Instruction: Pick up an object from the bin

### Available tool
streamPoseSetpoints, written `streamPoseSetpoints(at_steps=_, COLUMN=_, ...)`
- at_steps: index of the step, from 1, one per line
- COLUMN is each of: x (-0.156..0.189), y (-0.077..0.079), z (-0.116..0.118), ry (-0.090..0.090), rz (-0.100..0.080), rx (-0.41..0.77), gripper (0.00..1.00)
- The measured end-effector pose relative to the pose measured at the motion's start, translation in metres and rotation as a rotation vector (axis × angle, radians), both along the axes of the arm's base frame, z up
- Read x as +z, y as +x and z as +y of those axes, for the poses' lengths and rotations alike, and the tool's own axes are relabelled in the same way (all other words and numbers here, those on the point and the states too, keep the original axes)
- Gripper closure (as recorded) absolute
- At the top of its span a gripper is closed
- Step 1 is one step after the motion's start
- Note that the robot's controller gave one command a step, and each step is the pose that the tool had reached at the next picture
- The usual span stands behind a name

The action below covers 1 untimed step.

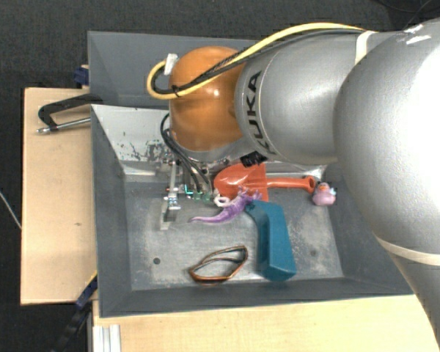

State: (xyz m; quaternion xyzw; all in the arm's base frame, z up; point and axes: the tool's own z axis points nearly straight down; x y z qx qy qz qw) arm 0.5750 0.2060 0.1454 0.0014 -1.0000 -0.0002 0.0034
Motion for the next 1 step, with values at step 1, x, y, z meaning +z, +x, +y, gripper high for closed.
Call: streamPoseSetpoints(at_steps=1, x=0.0048, y=0.0014, z=-0.001, ry=0.001, rz=-0.006, rx=-0.002, gripper=0.0)
